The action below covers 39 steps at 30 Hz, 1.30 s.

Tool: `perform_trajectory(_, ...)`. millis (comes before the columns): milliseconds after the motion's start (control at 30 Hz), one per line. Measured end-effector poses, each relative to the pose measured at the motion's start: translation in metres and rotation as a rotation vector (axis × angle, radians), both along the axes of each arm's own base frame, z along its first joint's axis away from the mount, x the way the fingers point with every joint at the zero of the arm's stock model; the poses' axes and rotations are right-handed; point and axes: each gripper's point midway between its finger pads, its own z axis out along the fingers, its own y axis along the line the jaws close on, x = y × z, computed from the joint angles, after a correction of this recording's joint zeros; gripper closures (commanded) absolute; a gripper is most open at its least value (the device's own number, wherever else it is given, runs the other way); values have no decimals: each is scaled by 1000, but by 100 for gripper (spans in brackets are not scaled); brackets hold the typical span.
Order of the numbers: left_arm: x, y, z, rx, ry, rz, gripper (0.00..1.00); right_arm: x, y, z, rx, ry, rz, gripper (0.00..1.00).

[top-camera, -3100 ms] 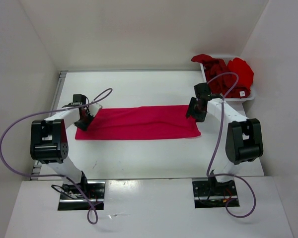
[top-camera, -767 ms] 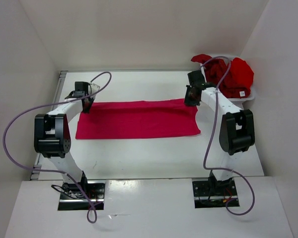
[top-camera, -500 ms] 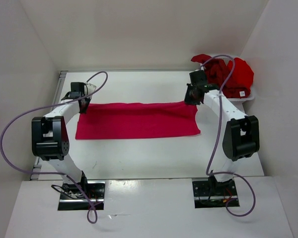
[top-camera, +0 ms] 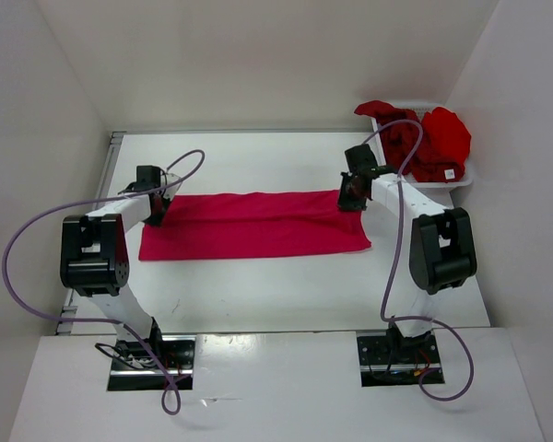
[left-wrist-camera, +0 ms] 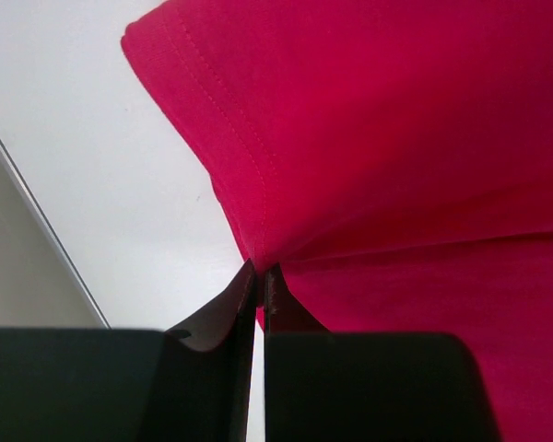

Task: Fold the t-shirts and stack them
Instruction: Fold the other side of the tshirt into a rectangle

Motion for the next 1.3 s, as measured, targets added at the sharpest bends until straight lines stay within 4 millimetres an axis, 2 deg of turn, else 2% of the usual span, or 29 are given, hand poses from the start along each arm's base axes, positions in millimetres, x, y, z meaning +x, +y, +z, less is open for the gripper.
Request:
perform_trajectory(100, -3, 0, -3, 14, 12, 0, 94, -2, 4, -8, -2, 22, 8, 100)
perform_trajectory(167, -4, 0, -4, 22, 16, -1, 90, -6, 4, -14, -6, 37, 11, 100)
perform_trajectory(233, -5, 0, -4, 28, 17, -3, 82, -8, 4, -16, -9, 46, 12, 100)
perform_trajectory(300, -5, -1, -4, 36, 23, -20, 80, -8, 3, -17, -11, 47, 11, 97)
perform_trajectory(333, -5, -2, -4, 39, 26, -25, 77, -8, 3, -17, -12, 47, 11, 94)
perform_trajectory(367, -6, -2, -5, 40, 29, -29, 64, -8, 3, -17, -14, 46, 11, 87)
perform_trajectory(400, -7, -3, -6, 44, 34, -36, 56, -8, 2, -17, -16, 47, 9, 71)
perform_trajectory(500, -9, -4, -7, 43, 44, -42, 37, -9, 2, -17, -23, 47, 21, 50)
perform_trajectory(600, -11, -9, 1, 19, 30, -51, 30, -13, 3, -17, -17, 49, 52, 47)
perform_trajectory(700, -9, -15, 25, -11, -31, -63, 27, -16, 11, -6, -2, 23, 87, 46)
perform_trajectory(767, -6, -19, 45, -30, -84, -74, 25, -16, 23, 5, 5, -9, 122, 46)
perform_trajectory(867, 4, -23, 68, -51, -155, -72, 23, -9, 55, 19, -7, -56, 189, 46)
perform_trajectory(933, 12, -23, 74, -55, -176, -66, 23, 10, 79, 23, -18, -84, 219, 46)
perform_trajectory(1000, 16, -22, 70, -58, -168, -49, 23, 28, 99, 14, -27, -90, 233, 46)
perform_trajectory(1033, 18, -21, 65, -59, -158, -41, 23, 35, 105, 3, -35, -81, 233, 46)
perform_trajectory(1067, 18, -20, 59, -59, -144, -34, 23, 37, 106, -9, -46, -60, 226, 46)
perform_trajectory(1100, 16, -20, 53, -59, -127, -29, 23, 39, 104, -21, -60, -40, 215, 35)
perform_trajectory(1200, 12, -17, 42, -69, -95, -6, 23, 39, 99, -45, -96, 9, 184, 34)
perform_trajectory(1300, 12, -15, 43, -71, -98, 5, 23, 46, 98, -48, -114, 9, 160, 34)
